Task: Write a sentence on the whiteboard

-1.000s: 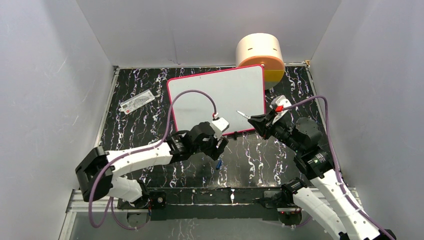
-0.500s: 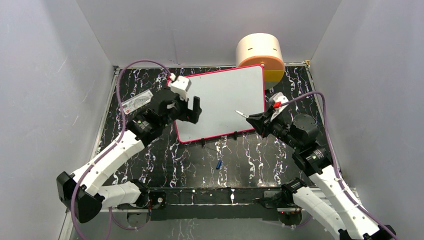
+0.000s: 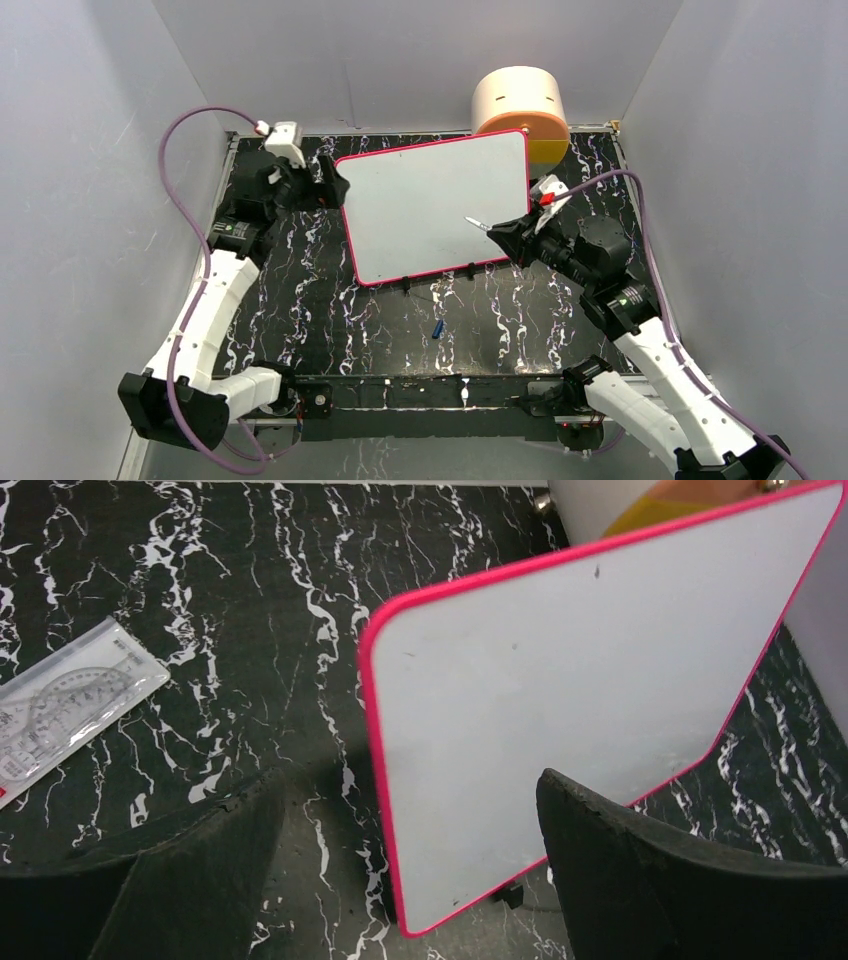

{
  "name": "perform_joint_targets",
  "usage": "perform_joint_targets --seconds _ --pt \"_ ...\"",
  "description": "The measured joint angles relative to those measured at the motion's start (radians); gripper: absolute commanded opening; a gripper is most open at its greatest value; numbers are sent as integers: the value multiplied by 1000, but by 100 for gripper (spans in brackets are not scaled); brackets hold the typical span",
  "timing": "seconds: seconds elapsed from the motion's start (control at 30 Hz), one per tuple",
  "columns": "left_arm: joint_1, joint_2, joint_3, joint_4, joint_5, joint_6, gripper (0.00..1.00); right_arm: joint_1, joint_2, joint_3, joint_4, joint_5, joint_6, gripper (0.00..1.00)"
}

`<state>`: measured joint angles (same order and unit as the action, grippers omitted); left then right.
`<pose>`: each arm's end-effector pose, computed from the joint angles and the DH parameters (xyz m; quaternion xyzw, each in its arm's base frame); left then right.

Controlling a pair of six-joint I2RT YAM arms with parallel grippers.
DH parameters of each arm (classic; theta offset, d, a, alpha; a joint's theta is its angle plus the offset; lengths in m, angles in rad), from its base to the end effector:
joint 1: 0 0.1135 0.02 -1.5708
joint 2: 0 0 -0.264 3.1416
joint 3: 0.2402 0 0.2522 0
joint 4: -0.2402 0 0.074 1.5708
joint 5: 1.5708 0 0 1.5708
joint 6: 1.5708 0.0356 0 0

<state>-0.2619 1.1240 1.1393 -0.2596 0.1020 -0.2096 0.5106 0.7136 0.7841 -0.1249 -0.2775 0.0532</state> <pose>0.2464 -0.0698 0.3889 0.0520 0.7859 -0.1827 0.5885 0.1423 0.0909 0.3575 -0.2556 0.6788 0.2859 0.6262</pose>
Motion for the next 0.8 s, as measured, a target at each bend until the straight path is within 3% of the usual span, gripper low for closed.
perform_joint_targets --seconds 0.33,0.57,0.67,0.8 --pt "270 75 -4 162 372 -145 87 0 77 26 5 -51 1 0" --pt "323 265 -6 308 640 -211 76 0 97 32 26 -87 13 0" --pt "325 335 6 342 730 -222 69 0 99 32 31 -99 19 0" --pt "325 416 19 417 842 -256 52 0 105 32 40 -112 22 0"
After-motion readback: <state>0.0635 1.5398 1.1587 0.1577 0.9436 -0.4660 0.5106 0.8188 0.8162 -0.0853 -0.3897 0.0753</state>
